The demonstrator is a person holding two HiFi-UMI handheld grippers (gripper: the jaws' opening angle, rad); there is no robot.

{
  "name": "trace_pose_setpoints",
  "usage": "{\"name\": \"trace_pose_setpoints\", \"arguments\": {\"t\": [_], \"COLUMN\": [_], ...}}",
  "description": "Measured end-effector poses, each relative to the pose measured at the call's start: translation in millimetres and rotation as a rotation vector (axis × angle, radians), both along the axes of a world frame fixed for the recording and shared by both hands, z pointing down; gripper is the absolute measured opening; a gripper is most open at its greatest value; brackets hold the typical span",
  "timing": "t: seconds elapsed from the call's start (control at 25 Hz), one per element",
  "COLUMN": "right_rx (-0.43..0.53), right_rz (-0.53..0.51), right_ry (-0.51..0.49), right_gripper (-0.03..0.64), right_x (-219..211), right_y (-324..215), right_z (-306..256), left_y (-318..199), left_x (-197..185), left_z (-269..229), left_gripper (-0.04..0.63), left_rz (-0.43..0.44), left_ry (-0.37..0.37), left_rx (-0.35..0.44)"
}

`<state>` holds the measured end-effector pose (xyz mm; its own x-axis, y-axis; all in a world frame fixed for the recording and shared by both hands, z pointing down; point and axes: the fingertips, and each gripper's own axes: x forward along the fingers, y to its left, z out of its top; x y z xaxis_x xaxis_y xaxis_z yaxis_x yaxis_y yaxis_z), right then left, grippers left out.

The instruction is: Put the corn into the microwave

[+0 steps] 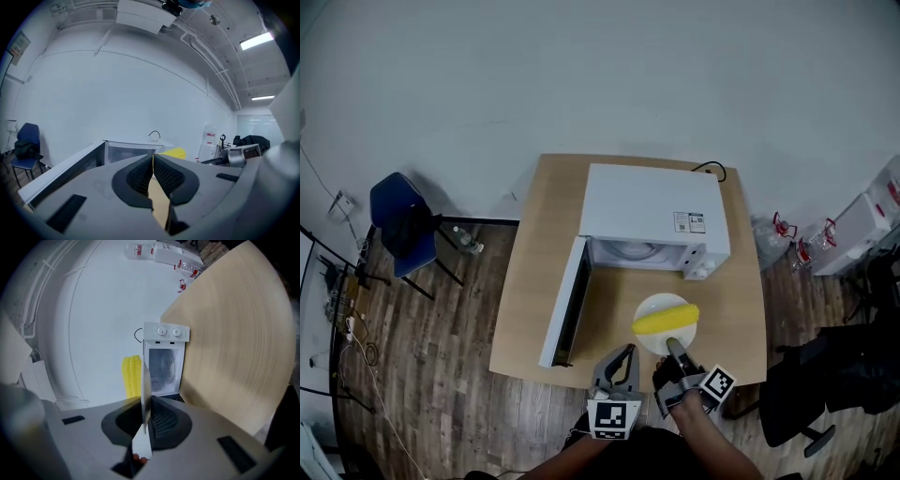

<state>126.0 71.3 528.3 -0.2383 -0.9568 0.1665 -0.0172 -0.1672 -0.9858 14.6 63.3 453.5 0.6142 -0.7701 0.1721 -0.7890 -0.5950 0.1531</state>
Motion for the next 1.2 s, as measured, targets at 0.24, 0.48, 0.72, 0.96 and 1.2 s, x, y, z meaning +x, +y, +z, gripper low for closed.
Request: {"name": "trace_pose_setpoints", "arguments": {"t": [0.24, 0.48, 0.72, 0.96, 1.2], "right_rx": [-0.003, -0.002, -0.015, -0.04, -0.031], "right_rz": [0.042, 0.051, 0.058, 0.049, 0.04], "right_ry": [0.026, 0.041, 0.029, 0.028, 0.01], "right_gripper": [0.084, 0.085, 0.086, 0.084, 0.086], "right_x": [1.6, 4.2, 11.7, 13.7, 14.2], "right_y": [-36.8, -76.5, -124.2, -167.5, -196.3], "right_z": [10.2, 25.4, 48.2, 77.9, 120.7], "left_y": [-28.8, -49.9, -73.7, -103.6, -117.8], "left_x": [-3.6, -8.4, -6.3, -8.6, -10.9], "left_z": [6.6, 17.3, 29.1, 44.4, 58.3], "left_gripper": [0.014, 0.014, 0.014, 0.014, 0.014], "left_rz": [0.051, 0.055, 0.041, 0.005, 0.003], "left_ry": [0.031, 0.006, 0.014, 0.03, 0.037], "left_rx": [-0.033, -0.031, -0.07, -0.146, -0.207]}}
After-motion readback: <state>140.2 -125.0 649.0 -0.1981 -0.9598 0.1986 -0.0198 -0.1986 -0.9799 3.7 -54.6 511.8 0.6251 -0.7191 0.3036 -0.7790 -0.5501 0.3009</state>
